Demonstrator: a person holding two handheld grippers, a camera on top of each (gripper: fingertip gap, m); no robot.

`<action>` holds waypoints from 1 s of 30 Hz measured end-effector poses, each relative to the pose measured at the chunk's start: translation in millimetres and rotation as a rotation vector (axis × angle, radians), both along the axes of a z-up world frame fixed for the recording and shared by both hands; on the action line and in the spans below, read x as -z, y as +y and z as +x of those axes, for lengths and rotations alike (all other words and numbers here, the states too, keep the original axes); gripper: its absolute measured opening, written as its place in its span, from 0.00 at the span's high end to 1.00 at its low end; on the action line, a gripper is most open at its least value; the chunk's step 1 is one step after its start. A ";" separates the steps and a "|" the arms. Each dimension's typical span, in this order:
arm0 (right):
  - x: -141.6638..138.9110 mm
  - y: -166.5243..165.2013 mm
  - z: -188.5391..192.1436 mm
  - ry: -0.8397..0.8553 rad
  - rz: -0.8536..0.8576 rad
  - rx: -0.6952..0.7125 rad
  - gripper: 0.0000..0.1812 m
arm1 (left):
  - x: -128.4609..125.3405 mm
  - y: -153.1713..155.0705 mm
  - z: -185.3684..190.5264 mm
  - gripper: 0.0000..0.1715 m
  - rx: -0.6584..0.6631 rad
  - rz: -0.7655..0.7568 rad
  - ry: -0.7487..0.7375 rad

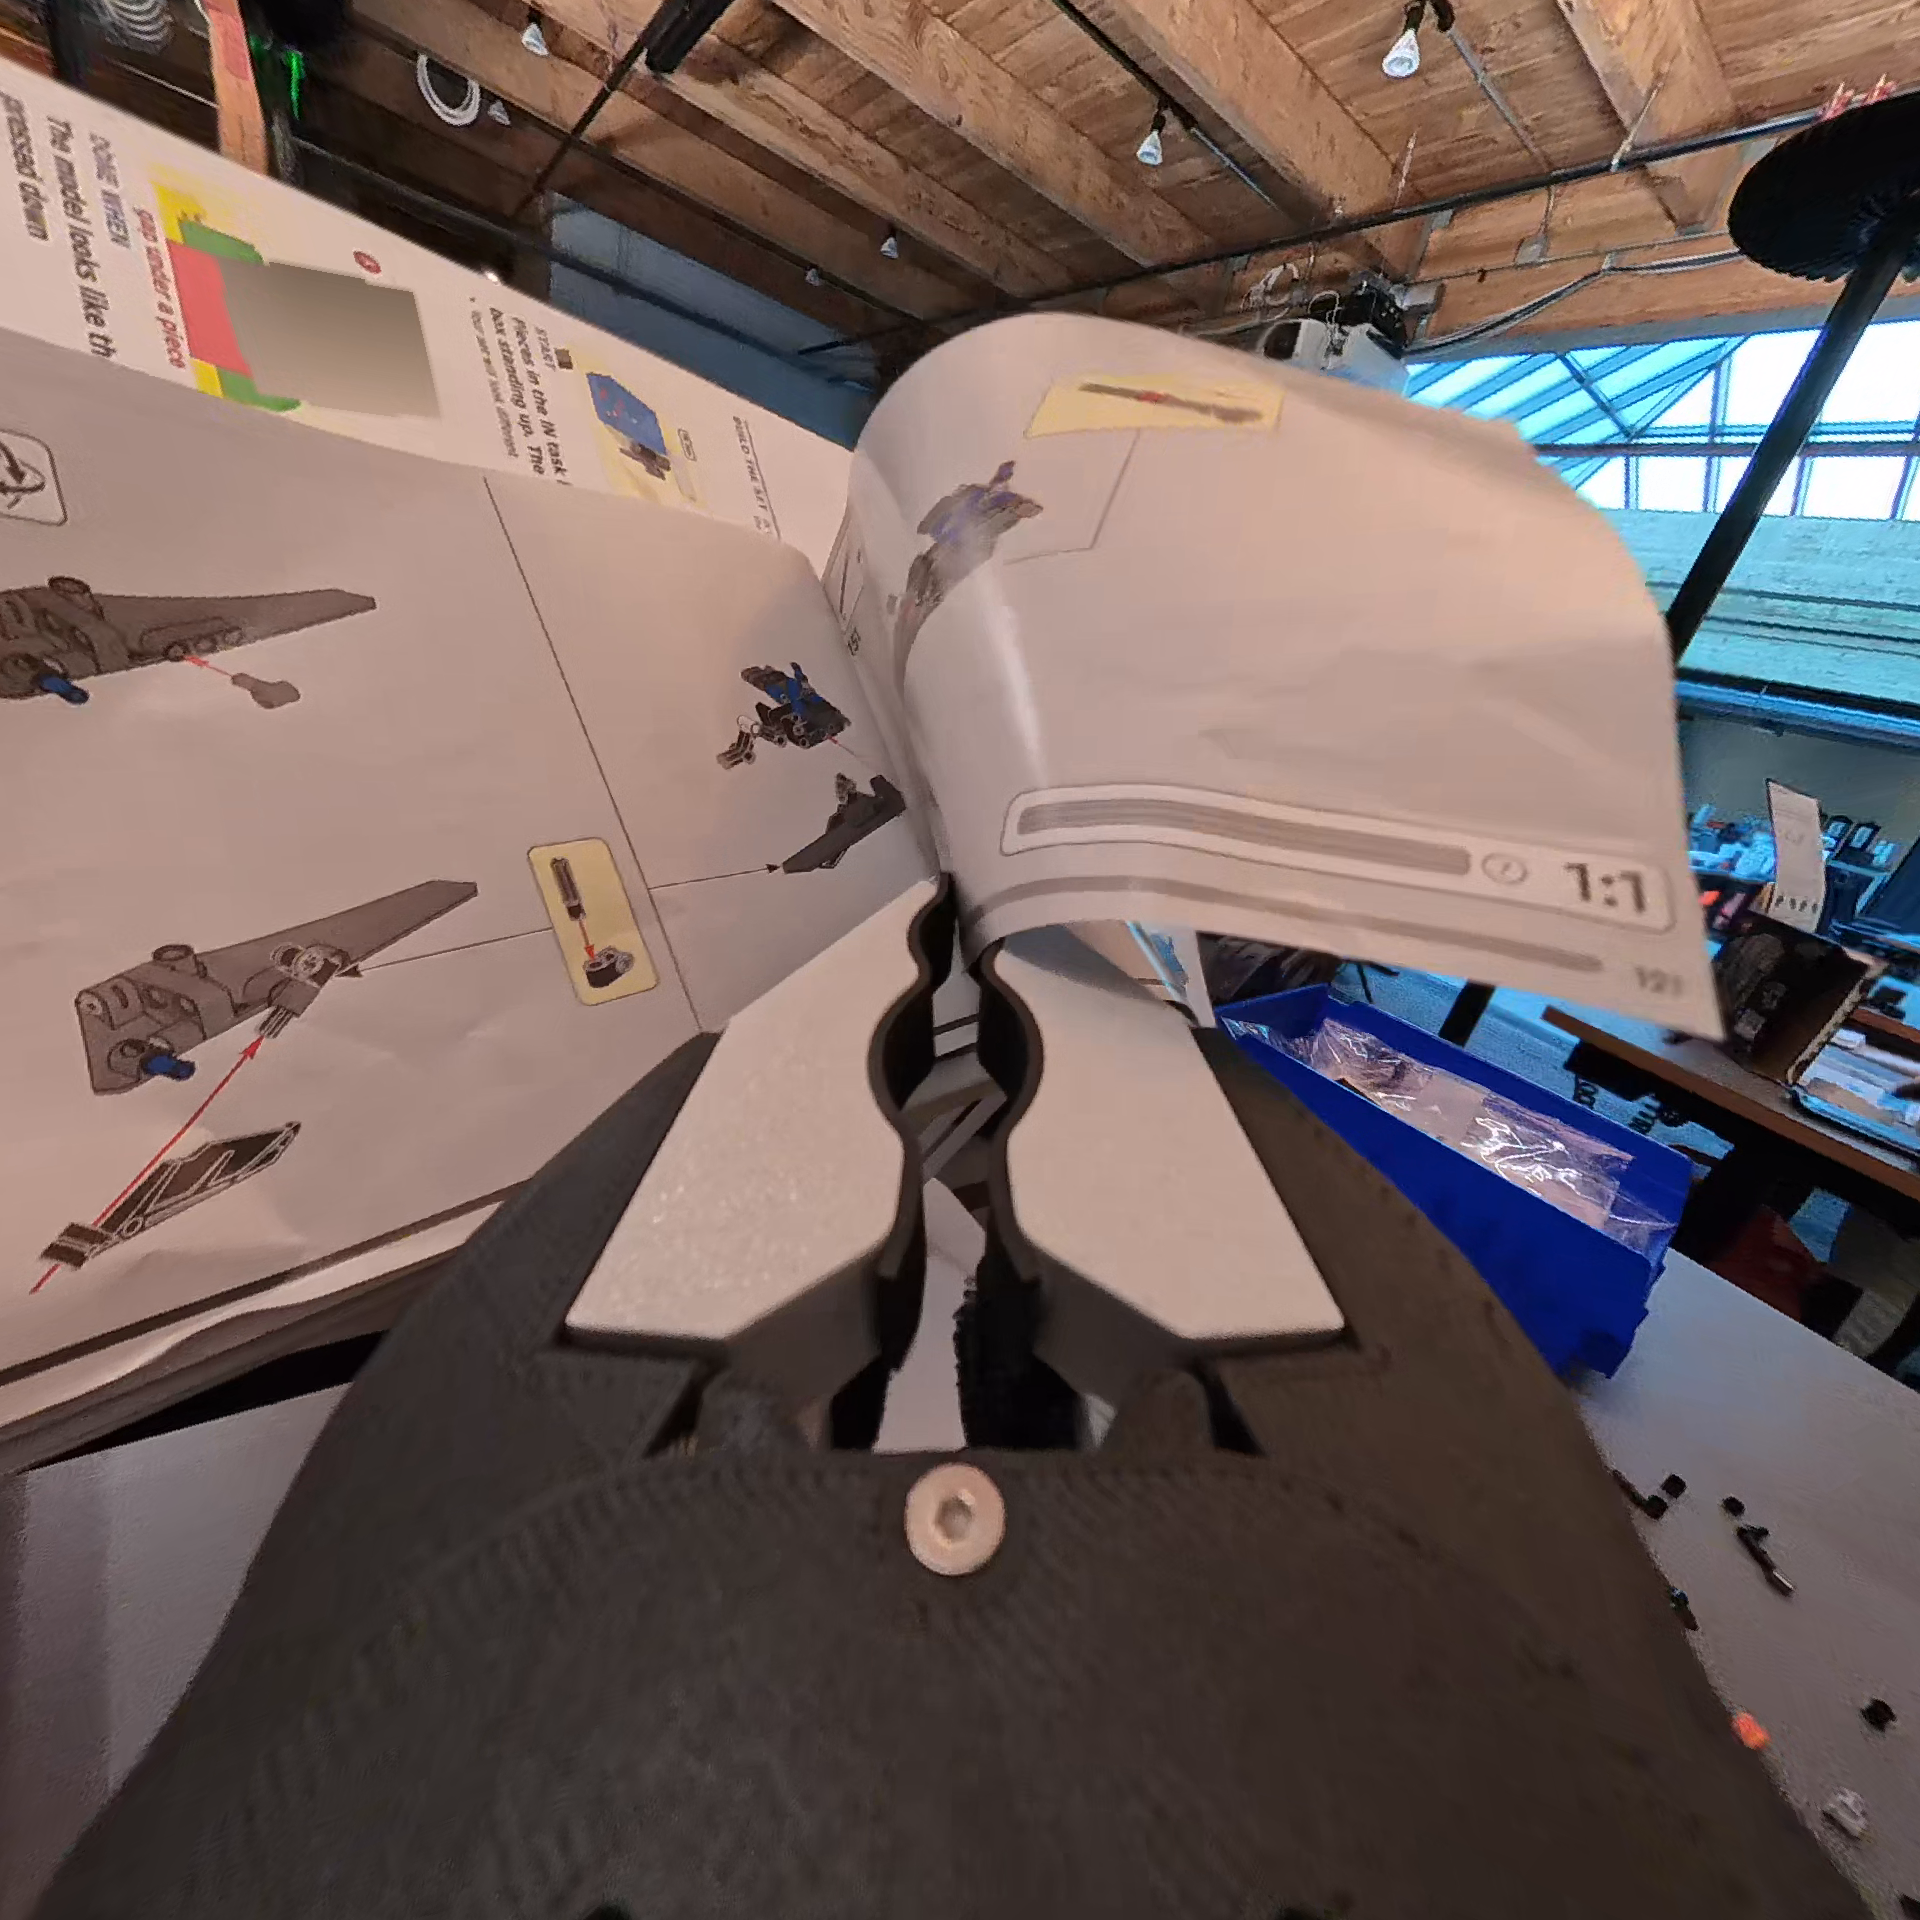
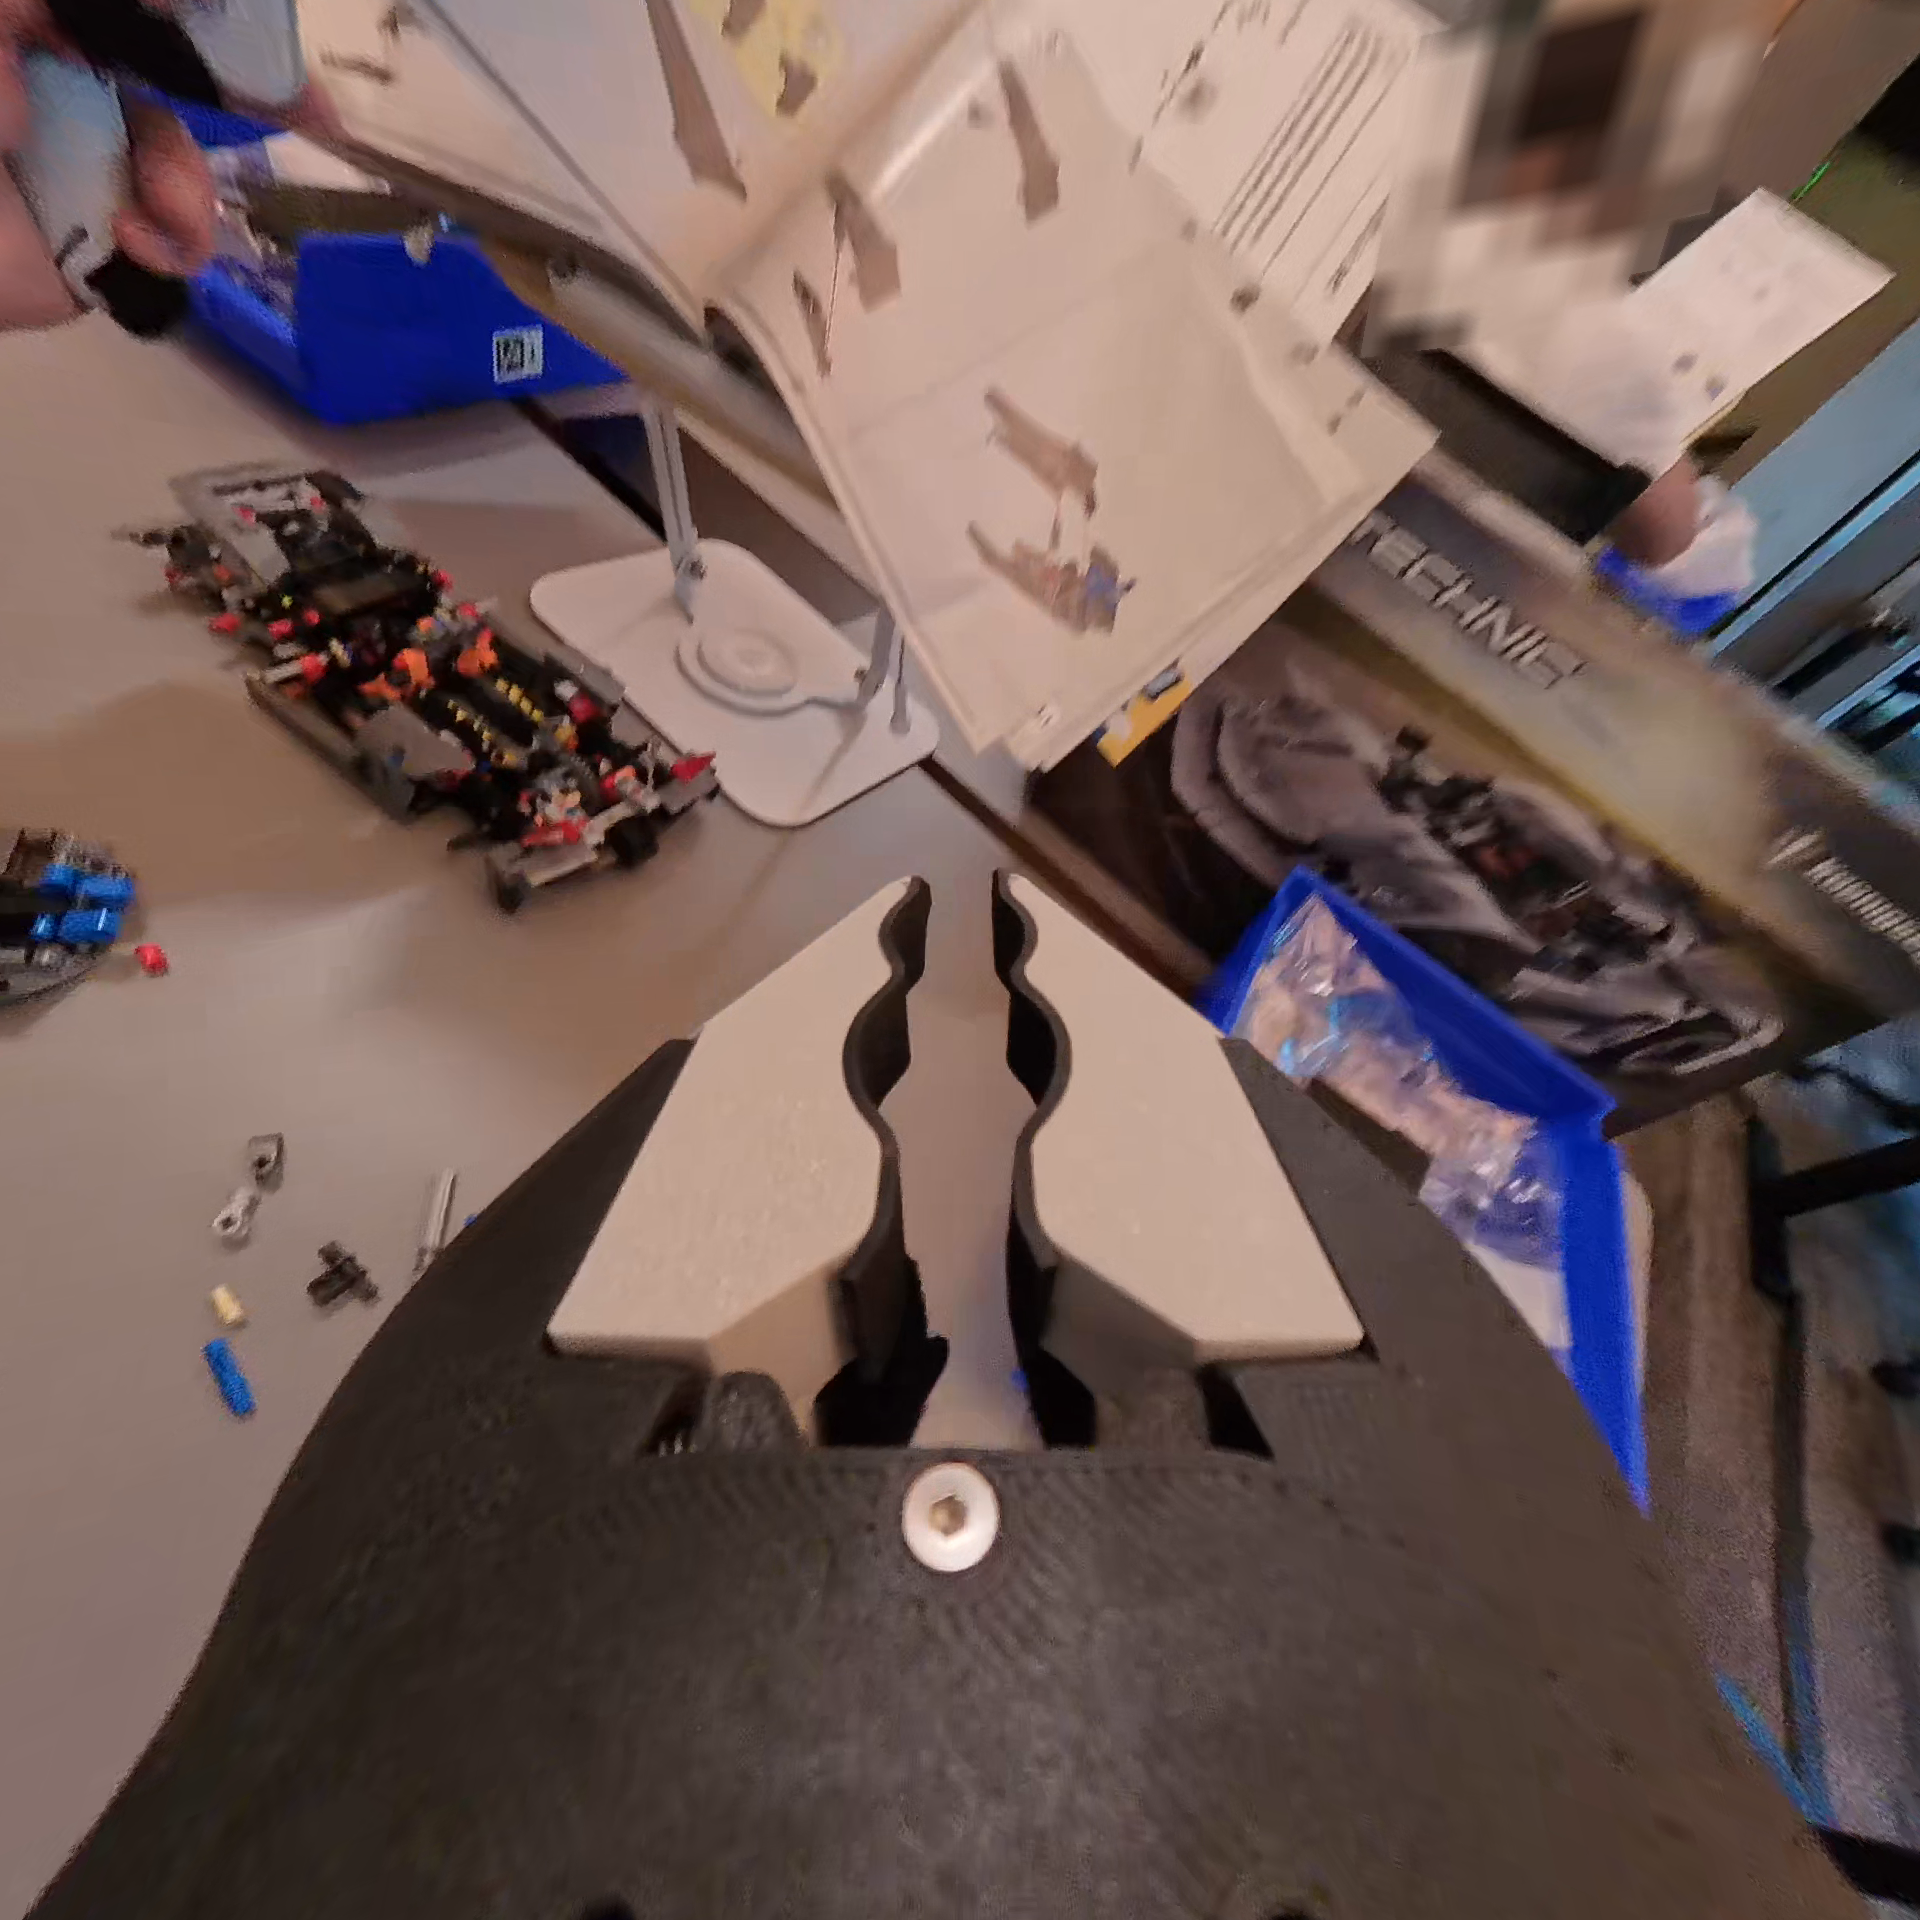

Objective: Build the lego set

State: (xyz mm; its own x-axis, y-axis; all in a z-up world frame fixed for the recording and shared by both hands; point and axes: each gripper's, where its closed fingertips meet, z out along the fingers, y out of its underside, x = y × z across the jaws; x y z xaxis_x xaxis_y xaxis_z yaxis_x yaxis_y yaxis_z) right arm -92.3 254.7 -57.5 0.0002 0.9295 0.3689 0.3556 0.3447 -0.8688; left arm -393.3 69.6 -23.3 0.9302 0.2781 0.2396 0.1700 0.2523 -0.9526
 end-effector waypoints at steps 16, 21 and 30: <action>79.7 -3.5 -0.8 -0.151 -0.112 -0.013 0.95 | -4.1 34.9 45.0 1.00 -0.036 -0.051 0.139; 86.1 0.3 0.0 -0.160 -0.121 0.005 0.95 | -2.2 27.4 39.4 1.00 -0.045 -0.036 0.120; 98.0 7.1 5.9 -0.193 -0.142 0.033 0.93 | -1.3 26.5 39.0 1.00 -0.036 -0.034 0.118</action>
State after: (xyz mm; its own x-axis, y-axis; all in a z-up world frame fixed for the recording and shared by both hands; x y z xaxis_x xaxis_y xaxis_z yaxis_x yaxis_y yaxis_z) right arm -86.5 261.7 -155.4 -0.0260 0.9728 0.2304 0.5290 0.2089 -0.8225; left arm -354.2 96.1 -21.9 0.9406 0.3179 0.1195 0.0480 0.2238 -0.9734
